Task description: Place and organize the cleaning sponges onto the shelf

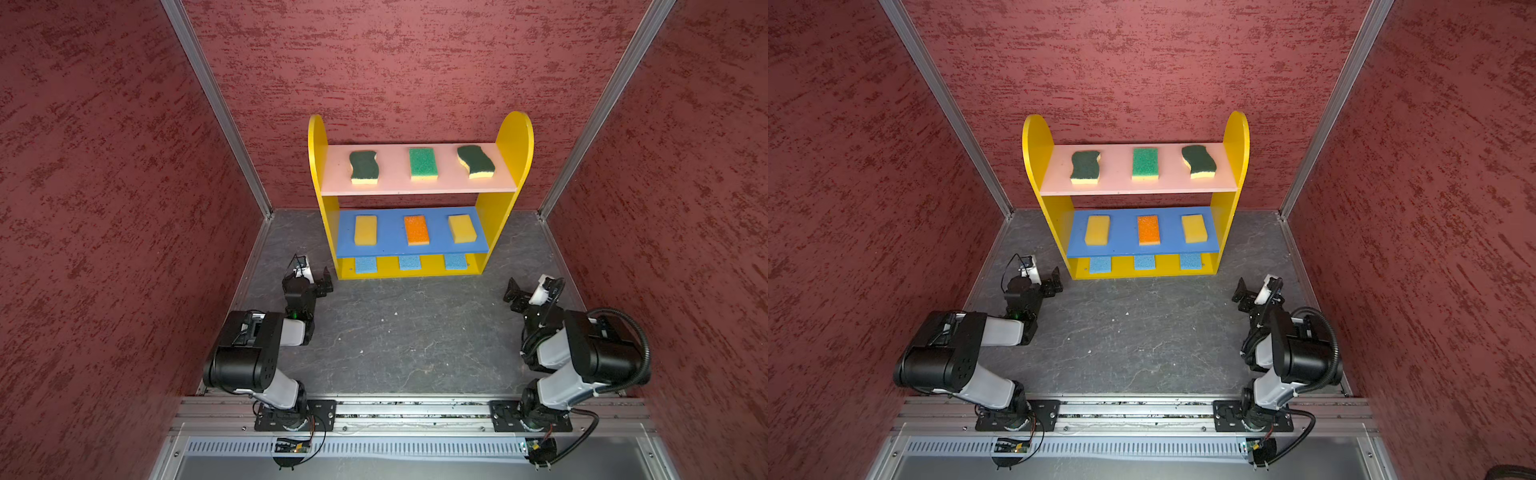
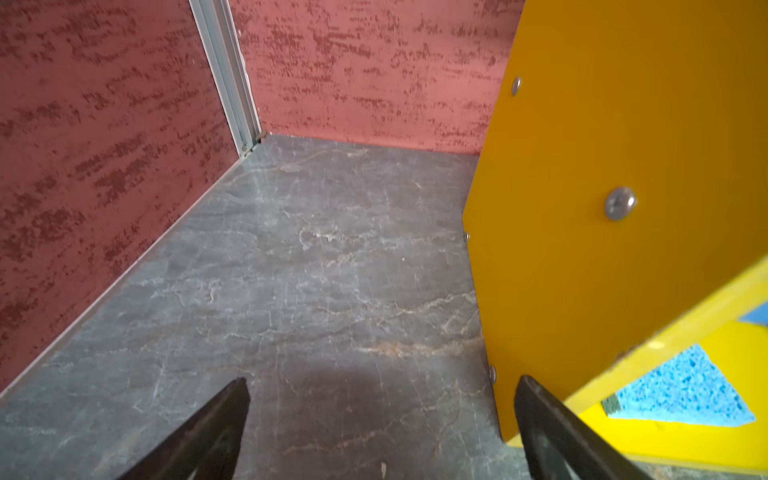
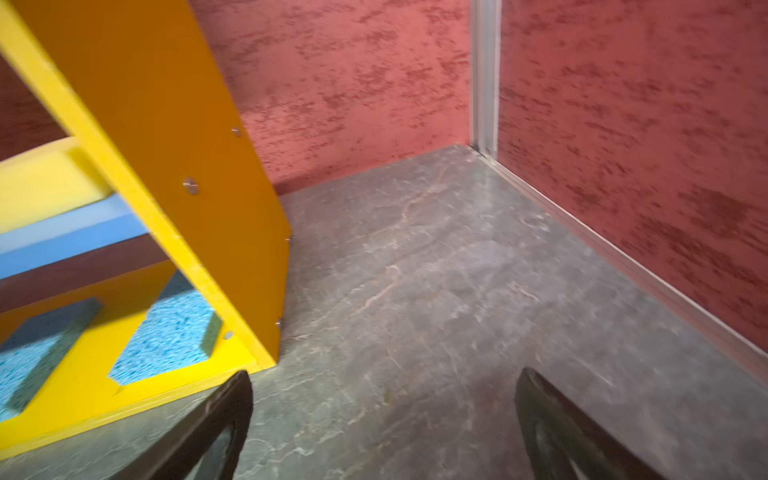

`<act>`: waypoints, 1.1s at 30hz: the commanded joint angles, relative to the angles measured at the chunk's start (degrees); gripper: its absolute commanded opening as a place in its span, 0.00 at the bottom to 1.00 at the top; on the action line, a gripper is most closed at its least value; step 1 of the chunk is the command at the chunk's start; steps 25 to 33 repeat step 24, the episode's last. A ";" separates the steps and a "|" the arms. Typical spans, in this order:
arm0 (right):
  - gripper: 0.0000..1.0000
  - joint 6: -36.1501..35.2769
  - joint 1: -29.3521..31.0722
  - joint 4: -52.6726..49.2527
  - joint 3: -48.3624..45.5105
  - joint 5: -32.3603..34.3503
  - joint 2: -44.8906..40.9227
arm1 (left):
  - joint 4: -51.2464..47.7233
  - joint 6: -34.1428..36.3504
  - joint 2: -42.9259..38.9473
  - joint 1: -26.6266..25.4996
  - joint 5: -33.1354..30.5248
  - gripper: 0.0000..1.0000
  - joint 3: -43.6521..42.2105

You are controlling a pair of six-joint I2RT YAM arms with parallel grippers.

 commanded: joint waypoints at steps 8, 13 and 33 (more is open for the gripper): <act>0.99 -1.59 0.29 5.95 0.86 -0.16 -0.90 | 2.41 0.61 0.05 0.06 -0.72 1.00 0.38; 0.99 -1.57 0.21 5.57 1.01 -0.16 -0.92 | 2.24 0.61 0.07 -0.02 -0.72 0.99 0.38; 0.99 -0.94 0.26 7.18 0.21 1.54 -0.61 | 2.25 0.58 0.07 0.02 -0.70 0.99 0.33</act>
